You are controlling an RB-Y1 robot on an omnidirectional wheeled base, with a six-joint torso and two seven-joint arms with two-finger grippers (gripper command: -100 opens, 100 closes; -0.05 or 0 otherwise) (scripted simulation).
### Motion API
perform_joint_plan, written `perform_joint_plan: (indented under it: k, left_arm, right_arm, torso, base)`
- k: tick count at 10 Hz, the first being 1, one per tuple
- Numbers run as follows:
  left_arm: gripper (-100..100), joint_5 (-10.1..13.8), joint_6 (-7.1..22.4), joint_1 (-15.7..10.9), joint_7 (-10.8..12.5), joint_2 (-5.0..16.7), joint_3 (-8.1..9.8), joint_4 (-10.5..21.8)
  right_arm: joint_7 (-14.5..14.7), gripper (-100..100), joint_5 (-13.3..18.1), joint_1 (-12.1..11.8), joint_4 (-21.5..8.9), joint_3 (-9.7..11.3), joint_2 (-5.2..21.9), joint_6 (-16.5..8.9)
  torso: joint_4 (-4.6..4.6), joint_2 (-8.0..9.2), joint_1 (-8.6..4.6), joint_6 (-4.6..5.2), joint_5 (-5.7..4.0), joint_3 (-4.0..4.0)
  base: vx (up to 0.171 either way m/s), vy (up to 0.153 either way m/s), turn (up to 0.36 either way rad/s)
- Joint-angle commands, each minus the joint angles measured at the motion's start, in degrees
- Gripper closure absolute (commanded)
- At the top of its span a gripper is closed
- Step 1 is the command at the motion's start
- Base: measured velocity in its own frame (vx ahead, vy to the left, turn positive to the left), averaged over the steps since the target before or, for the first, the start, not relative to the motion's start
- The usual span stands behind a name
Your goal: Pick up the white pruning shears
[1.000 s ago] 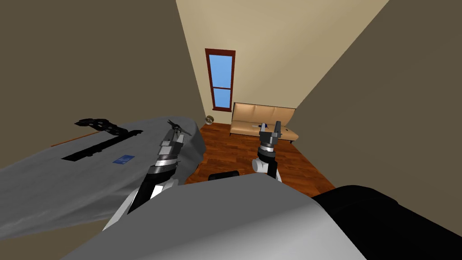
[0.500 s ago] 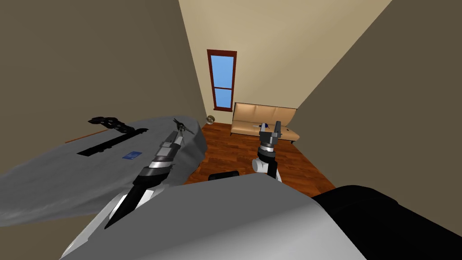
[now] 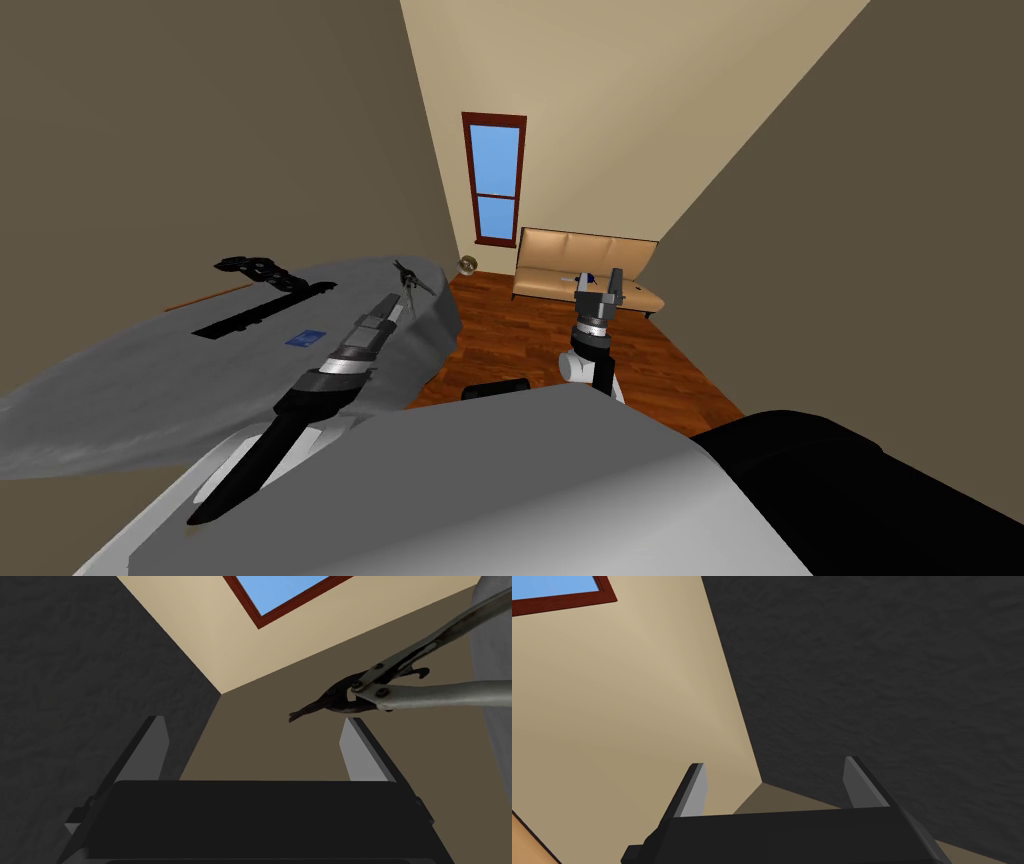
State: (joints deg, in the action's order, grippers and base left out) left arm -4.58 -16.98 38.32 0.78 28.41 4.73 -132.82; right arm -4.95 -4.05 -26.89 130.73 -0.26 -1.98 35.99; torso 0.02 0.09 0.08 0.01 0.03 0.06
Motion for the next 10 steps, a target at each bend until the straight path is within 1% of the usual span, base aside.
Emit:
perform_joint_plan:
  k: [1, 2, 3, 4, 5, 6, 7, 8, 9, 10]
  left_arm:
    - [-100, -0.89, 1.57, 0.92, 0.25, 2.86, 0.95, -0.56]
    - [-100, -0.89, 1.57, 0.92, 0.25, 3.48, 0.95, -0.56]
    - [-100, -1.60, 3.00, 1.82, 0.54, 5.70, 1.87, -1.10]
    - [-100, -1.60, 3.00, 1.82, 0.54, 6.41, 1.87, -1.10]
    - [-100, -2.27, 4.49, 2.73, 0.87, 8.58, 2.82, -1.62]
    - [-100, -2.27, 4.49, 2.73, 0.87, 9.36, 2.82, -1.62]
    - [-100, -2.88, 6.05, 3.65, 1.24, 11.49, 3.79, -2.11]
    - [-100, -2.88, 6.05, 3.65, 1.24, 12.35, 3.79, -2.11]
    - [-100, -3.43, 7.66, 4.56, 1.65, 14.54, 4.79, -2.58]
    - [-100, -3.43, 7.66, 4.56, 1.65, 15.37, 4.79, -2.58]
  right_arm:
    - [0.00, 0, 0.00, 0.00, 0.00, 0.00, 0.00, 0.00]
    - [0.00, 0, 0.00, 0.00, 0.00, 0.00, 0.00, 0.00]
    - [0.00, 0, 0.00, 0.00, 0.00, 0.00, 0.00, 0.00]
    - [0.00, 0, 0.00, 0.00, 0.00, 0.00, 0.00, 0.00]
    - [0.00, 0, 0.00, 0.00, 0.00, 0.00, 0.00, 0.00]
    - [0.00, 0, 0.00, 0.00, 0.00, 0.00, 0.00, 0.00]
    - [0.00, 0, 0.00, 0.00, 0.00, 0.00, 0.00, 0.00]
    - [0.00, 0, 0.00, 0.00, 0.00, 0.00, 0.00, 0.00]
    - [0.00, 0, 0.00, 0.00, 0.00, 0.00, 0.00, 0.00]
    - [0.00, 0, 0.00, 0.00, 0.00, 0.00, 0.00, 0.00]
  torso:
    - [0.00, 0.00, 0.00, 0.00, 0.00, 0.00]
    - [0.00, 0.00, 0.01, 0.00, 0.00, 0.00]
    - [0.00, -0.01, 0.00, 0.00, 0.00, -0.01]
    - [0.00, -0.01, 0.02, 0.00, 0.00, -0.01]
    - [0.00, -0.02, 0.01, 0.00, 0.00, -0.01]
    - [0.00, 0.00, 0.01, 0.00, 0.00, 0.00]
    - [0.00, -0.01, -0.01, 0.00, 0.00, -0.01]
    - [-0.01, -0.02, 0.01, 0.00, 0.00, -0.01]
    - [-0.01, -0.04, -0.01, 0.00, 0.00, -0.03]
    - [-0.01, -0.06, -0.01, 0.00, 0.00, -0.03]
  base:
    - [-0.020, 0.022, 0.011]
    - [-0.019, 0.022, 0.004]
    - [-0.020, 0.026, 0.004]
    - [-0.018, 0.024, 0.002]
    - [-0.023, 0.024, 0.000]
    - [-0.020, 0.021, 0.000]
    - [-0.017, 0.024, -0.003]
    - [-0.011, 0.020, -0.003]
    - [-0.009, 0.020, -0.009]
    - [-0.008, 0.017, -0.005]
